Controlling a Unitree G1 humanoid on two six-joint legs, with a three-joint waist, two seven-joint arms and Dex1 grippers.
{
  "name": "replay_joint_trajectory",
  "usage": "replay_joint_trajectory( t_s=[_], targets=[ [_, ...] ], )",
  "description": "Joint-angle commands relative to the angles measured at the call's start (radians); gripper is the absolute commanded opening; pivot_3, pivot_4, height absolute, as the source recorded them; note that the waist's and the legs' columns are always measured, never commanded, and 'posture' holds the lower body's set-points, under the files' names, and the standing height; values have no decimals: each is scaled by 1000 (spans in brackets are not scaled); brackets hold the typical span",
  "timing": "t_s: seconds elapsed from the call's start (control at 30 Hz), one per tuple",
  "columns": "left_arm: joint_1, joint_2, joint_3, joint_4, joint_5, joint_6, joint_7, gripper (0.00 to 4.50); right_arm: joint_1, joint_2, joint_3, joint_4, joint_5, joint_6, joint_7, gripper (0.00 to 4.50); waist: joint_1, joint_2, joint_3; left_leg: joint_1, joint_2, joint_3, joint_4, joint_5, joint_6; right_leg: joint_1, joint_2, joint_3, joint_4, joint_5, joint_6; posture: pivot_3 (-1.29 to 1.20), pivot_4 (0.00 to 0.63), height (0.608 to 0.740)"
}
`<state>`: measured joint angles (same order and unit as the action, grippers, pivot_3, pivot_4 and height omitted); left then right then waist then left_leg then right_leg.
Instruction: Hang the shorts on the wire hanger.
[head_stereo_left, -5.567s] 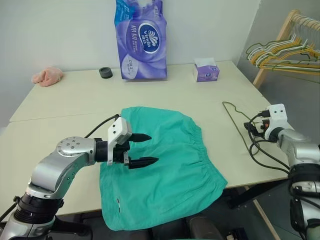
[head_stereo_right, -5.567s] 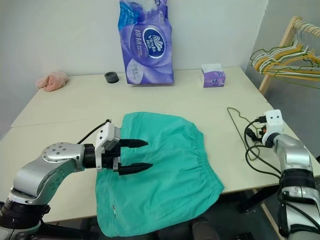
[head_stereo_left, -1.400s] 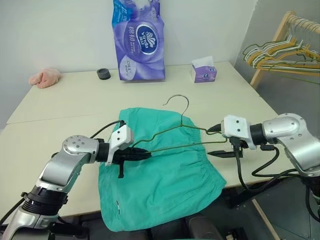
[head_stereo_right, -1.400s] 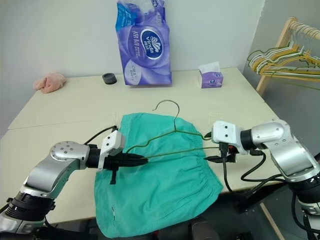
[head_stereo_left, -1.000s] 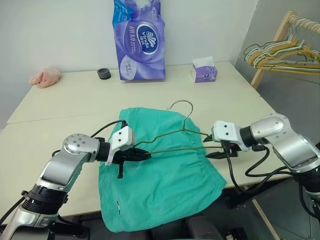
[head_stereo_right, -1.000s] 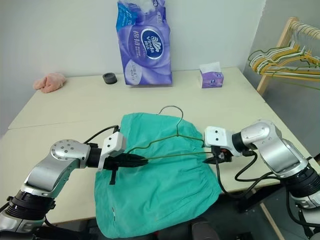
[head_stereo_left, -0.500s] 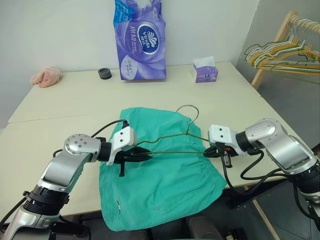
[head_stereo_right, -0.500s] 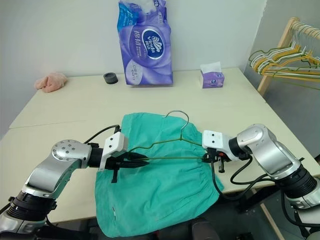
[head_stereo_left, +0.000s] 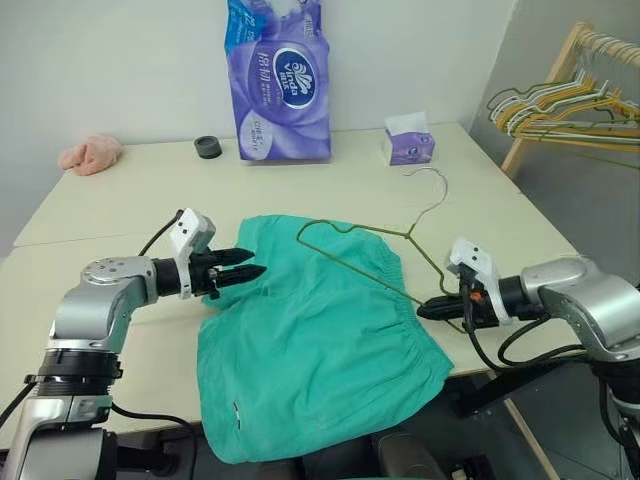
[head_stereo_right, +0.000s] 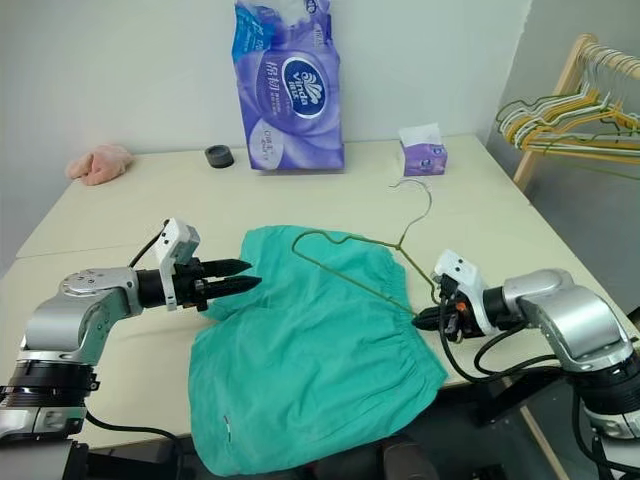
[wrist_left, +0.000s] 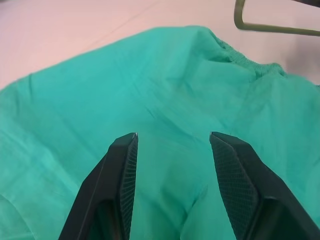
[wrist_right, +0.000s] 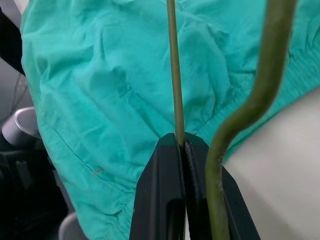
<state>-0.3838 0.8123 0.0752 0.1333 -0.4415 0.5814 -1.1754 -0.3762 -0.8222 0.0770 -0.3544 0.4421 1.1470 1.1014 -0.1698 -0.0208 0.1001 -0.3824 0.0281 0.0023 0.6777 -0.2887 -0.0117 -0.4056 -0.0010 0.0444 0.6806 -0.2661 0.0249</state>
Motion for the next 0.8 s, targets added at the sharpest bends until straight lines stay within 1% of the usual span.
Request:
replay_joint_trajectory(
  t_s=[0.03,0.1,0.2,0.33,0.37,0.57,0.7,0.8],
  targets=[
    [28,51,5,-78,-50,11,-102,2412,108,-53,-135,-61,72,58,-21,0,1,0,0,0,0,0,0,0,0,0,0,0,0,0,0,-222,63,740],
    [31,61,2,-93,-56,-2,-131,2412,179,-83,-188,-78,98,77,-30,0,4,0,0,-1,0,0,0,0,0,0,-1,0,0,0,0,-238,65,740],
    [7,61,-16,-76,-33,-27,-143,2412,260,-124,-230,-82,119,101,-45,0,2,0,0,1,-1,2,0,0,0,0,-1,0,0,0,1,-245,65,740],
    [-34,45,-43,-46,-9,-40,-135,2412,326,-200,-235,-25,113,85,-34,0,-6,-1,0,1,-1,2,0,0,0,1,1,0,0,0,1,-255,65,740],
    [-40,42,-48,-48,-8,-40,-134,2412,337,-224,-231,-5,105,77,-24,0,-16,0,0,1,-1,2,0,0,0,0,1,0,-1,0,1,-255,65,740],
    [-28,36,-59,-78,-5,-40,-131,2412,358,-327,-210,121,97,8,29,0,-27,-1,0,0,-1,2,0,0,0,0,1,1,-1,-1,1,-246,61,740],
    [-9,37,-62,-102,-8,-40,-126,2412,355,-350,-182,169,94,-20,47,0,-27,-1,0,1,-1,2,0,0,0,0,2,1,-1,-1,1,-239,59,740],
    [1,37,-62,-113,-10,-39,-125,2412,346,-358,-151,154,109,-25,65,0,-27,-1,0,1,0,2,0,0,0,0,2,1,-1,-1,1,-237,61,740]
  ],
)
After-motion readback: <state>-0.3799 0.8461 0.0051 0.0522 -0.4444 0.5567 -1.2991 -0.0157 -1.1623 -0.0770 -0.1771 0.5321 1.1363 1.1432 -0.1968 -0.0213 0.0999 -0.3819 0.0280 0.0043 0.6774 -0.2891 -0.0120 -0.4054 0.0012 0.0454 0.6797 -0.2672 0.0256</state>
